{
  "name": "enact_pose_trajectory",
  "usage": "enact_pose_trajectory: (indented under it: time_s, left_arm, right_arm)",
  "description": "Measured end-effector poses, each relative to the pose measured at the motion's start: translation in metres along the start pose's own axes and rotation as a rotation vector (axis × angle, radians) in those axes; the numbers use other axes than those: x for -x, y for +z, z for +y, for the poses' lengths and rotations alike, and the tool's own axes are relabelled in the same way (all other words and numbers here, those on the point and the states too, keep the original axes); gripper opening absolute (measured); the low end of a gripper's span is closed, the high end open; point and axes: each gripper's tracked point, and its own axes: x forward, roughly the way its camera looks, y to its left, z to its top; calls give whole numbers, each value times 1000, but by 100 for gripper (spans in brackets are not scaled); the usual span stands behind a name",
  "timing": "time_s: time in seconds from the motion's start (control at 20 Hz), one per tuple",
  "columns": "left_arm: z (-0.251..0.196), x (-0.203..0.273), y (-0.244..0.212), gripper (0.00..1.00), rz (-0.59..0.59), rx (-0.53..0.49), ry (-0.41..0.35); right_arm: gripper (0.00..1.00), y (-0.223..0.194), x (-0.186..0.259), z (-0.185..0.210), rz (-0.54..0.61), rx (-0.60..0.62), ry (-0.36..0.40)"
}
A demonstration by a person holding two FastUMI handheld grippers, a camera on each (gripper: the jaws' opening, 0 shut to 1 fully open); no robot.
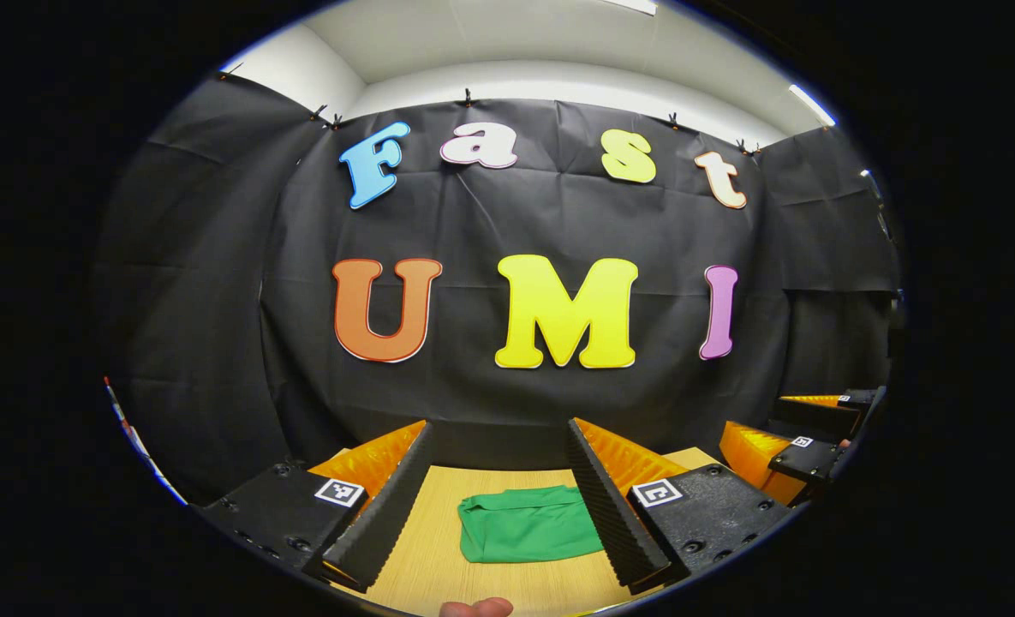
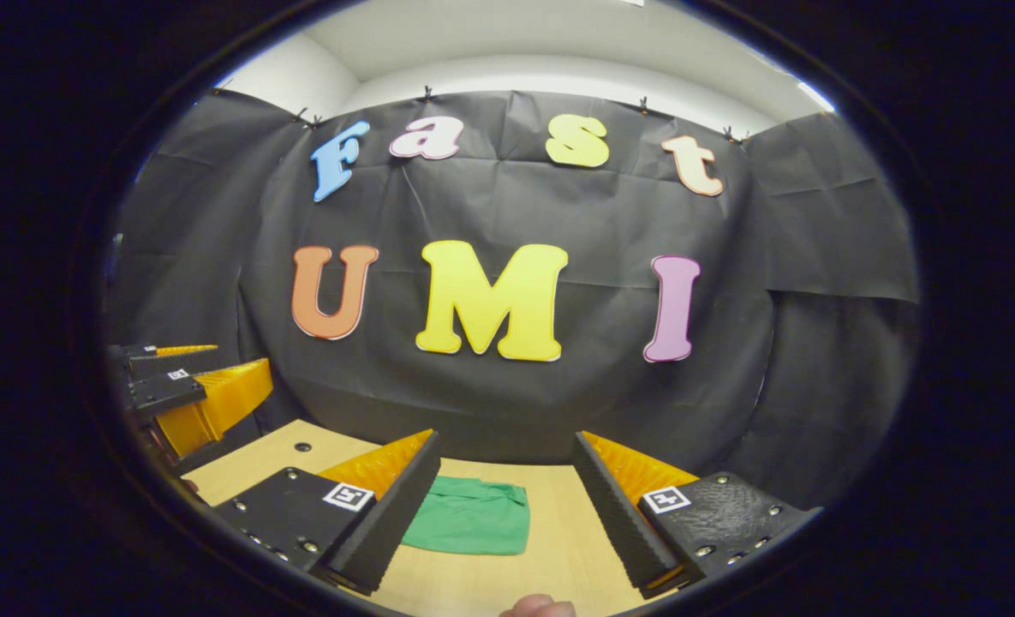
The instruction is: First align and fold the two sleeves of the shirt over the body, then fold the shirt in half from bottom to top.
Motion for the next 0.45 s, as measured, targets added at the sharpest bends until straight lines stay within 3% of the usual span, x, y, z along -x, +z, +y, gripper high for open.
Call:
enact_pose_trajectory:
  time_s: [0.45]
  left_arm:
    - [6, -2, 4, 98, -2, -9, 15]
  right_arm:
    - [98, 1, -6, 4, 9, -3, 17]
